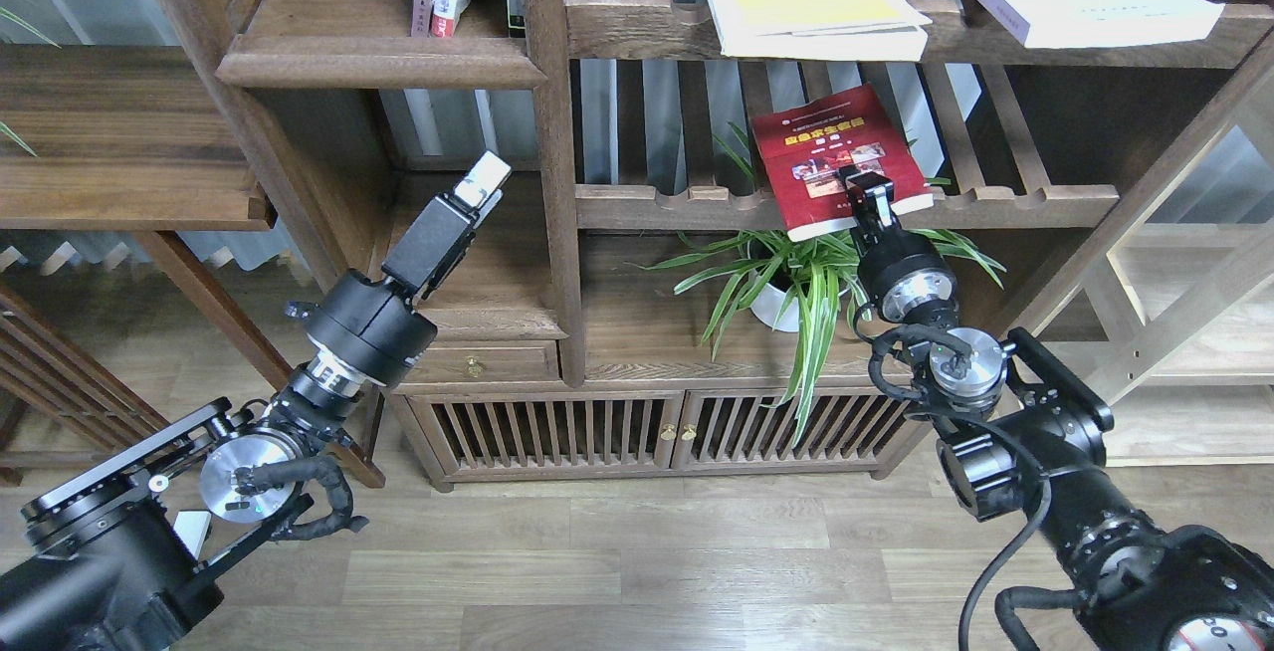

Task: Organize books on shelf
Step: 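Tilt the red book out and pull it off the shelf with right gripper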

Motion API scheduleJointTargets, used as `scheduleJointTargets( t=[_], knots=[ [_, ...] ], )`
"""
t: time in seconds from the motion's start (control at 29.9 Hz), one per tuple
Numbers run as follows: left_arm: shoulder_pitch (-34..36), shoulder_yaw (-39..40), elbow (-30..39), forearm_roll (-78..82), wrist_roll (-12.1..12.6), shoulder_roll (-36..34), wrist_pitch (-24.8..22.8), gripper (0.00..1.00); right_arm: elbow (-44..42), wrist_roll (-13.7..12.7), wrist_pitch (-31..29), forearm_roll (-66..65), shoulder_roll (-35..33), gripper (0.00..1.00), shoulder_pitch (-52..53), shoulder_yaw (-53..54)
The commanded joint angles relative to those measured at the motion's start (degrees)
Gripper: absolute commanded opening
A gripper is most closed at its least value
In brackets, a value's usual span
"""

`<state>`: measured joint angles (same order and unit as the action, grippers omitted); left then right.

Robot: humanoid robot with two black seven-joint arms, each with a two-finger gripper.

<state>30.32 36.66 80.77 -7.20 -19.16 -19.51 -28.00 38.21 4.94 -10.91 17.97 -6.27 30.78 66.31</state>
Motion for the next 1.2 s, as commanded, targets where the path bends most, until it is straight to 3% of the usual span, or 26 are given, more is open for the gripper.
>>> scheduleJointTargets(
  t=[0.0,0.17,0.37,0.47,1.17],
  knots=[
    [0.0,0.0,-0.1,0.0,0.2,0.1,0.0,1.0,0.9,-0.2,-0.2,0.3,-0.1,0.03,-0.6,1.3],
    [0.0,-0.1,-0.2,0.0,0.2,0.2,0.0,1.0,3.9,-1.2,-0.4,2.0,-0.2,0.03,-3.3,3.9],
    [0.2,0.0,-1.4,0.0,0.4,0.8,0.0,1.0,9.4,-7.3,-12.7,6.6,0.3,0.02,-8.8,3.4],
    [0.1,-0.1,-1.3,0.0,0.4,0.8,0.0,1.0,10.4,-7.7,-17.1,6.7,0.4,0.02,-9.4,3.4],
    [-1.1,-0.6,-3.1,0.4,0.8,2.3,0.0,1.0,26.4,-7.6,-17.1,6.8,-3.7,0.01,-23.3,3.7]
  ],
)
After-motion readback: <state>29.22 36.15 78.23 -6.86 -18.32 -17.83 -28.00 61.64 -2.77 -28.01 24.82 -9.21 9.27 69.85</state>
